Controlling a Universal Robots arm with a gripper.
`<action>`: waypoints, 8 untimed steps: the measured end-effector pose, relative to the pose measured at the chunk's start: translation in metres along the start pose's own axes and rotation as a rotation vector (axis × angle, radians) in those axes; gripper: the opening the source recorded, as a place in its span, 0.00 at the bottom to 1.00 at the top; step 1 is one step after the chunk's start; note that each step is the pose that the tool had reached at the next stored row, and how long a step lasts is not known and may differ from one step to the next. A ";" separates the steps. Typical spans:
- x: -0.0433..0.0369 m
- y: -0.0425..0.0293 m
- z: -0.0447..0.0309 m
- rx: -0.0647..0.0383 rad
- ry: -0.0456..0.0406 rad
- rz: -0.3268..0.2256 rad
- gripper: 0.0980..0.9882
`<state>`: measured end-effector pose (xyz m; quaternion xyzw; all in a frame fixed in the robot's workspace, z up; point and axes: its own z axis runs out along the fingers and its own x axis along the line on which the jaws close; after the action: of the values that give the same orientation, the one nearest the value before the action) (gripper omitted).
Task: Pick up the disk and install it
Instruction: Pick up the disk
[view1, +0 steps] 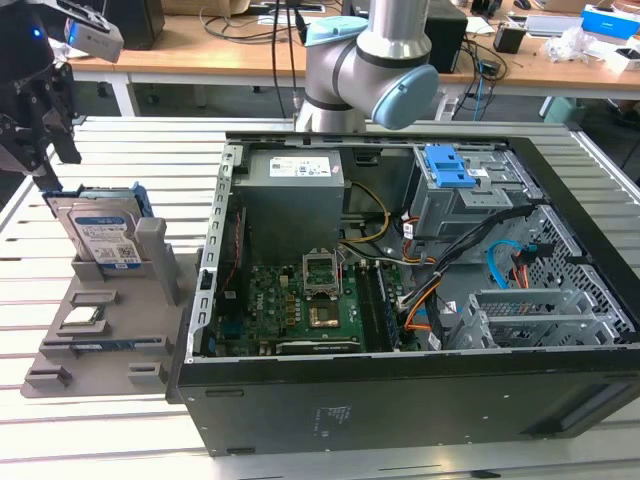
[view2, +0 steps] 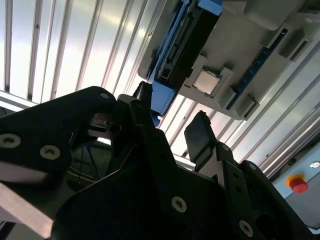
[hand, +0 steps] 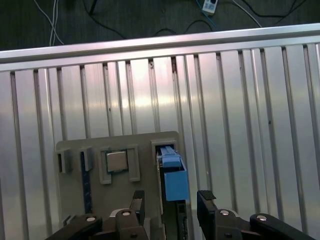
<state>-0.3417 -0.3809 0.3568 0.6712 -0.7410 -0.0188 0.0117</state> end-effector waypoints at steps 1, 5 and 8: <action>-0.0001 -0.0003 0.0006 0.000 0.0001 0.000 0.50; -0.0007 -0.0016 0.0064 0.000 0.0023 0.000 0.50; -0.0009 -0.0021 0.0119 0.000 0.0038 0.000 0.50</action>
<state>-0.3400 -0.3801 0.3449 0.6712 -0.7410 -0.0174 0.0130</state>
